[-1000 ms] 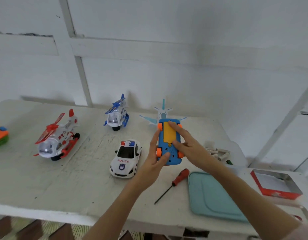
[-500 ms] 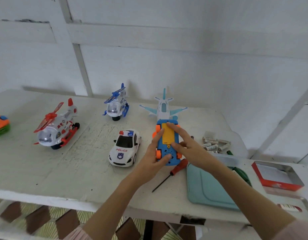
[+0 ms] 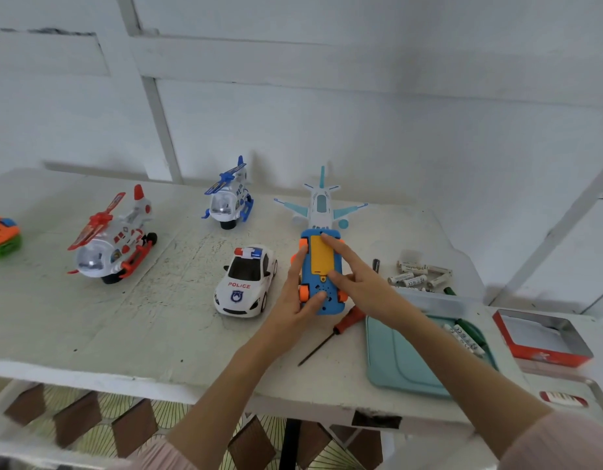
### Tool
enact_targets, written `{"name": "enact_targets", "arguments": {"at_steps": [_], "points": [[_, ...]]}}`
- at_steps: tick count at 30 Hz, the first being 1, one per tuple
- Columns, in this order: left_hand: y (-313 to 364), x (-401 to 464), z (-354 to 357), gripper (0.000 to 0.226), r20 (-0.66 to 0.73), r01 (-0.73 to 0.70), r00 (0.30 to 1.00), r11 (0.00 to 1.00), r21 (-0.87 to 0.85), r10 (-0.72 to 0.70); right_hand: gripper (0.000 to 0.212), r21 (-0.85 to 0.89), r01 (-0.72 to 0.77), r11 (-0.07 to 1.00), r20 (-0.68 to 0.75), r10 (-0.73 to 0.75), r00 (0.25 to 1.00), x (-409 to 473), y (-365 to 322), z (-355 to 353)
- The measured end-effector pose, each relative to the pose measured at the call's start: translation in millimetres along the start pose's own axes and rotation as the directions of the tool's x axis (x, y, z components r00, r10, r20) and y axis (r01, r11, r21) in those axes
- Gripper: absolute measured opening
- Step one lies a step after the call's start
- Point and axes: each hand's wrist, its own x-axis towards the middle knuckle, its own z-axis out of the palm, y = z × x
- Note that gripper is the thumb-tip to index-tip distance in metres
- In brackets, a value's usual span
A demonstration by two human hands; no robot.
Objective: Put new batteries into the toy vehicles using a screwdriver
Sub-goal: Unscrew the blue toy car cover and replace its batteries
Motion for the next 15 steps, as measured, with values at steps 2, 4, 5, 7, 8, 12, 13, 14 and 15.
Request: {"name": "enact_targets", "arguments": {"at_steps": [2, 4, 5, 7, 8, 12, 13, 14, 15], "points": [[-2, 1, 0, 0.068, -0.012, -0.008, 1.0, 0.999, 0.049, 0.008, 0.053, -0.015, -0.007, 1.0, 0.012, 0.007, 1.0, 0, 0, 0], [-5, 3, 1, 0.07, -0.028, -0.017, 0.999, 0.994, 0.108, 0.02, 0.056, -0.02, -0.003, 1.0, 0.003, 0.003, 1.0, -1, 1, -1], [-6, 4, 1, 0.071, -0.038, -0.024, 0.999, 0.991, 0.13, 0.029, 0.058, -0.041, 0.01, 0.999, -0.02, -0.011, 1.0, -2, 2, -1], [-9, 6, 2, 0.071, -0.061, -0.044, 0.997, 0.987, 0.154, 0.054, 0.06, -0.157, 0.037, 0.987, -0.089, -0.051, 0.995, -7, 3, -2], [-9, 6, 3, 0.071, -0.073, -0.052, 0.995, 0.985, 0.166, 0.065, 0.059, -0.234, 0.034, 0.972, -0.129, -0.066, 0.989, -11, 4, -2], [-15, 6, 4, 0.071, -0.115, -0.048, 0.991, 0.981, 0.189, 0.07, 0.037, -0.499, 0.033, 0.866, -0.16, -0.13, 0.978, -28, 9, -5], [-17, 6, 4, 0.071, -0.119, -0.047, 0.99, 0.977, 0.207, 0.073, 0.029, -0.553, 0.043, 0.832, -0.125, -0.134, 0.983, -32, 11, -5], [-18, 6, 4, 0.071, -0.116, -0.052, 0.99, 0.974, 0.219, 0.079, 0.025, -0.584, 0.047, 0.811, -0.099, -0.129, 0.987, -34, 13, -6], [-20, 7, 4, 0.07, -0.109, -0.059, 0.99, 0.972, 0.229, 0.086, 0.023, -0.596, 0.044, 0.802, -0.085, -0.117, 0.989, -35, 16, -6]]}}
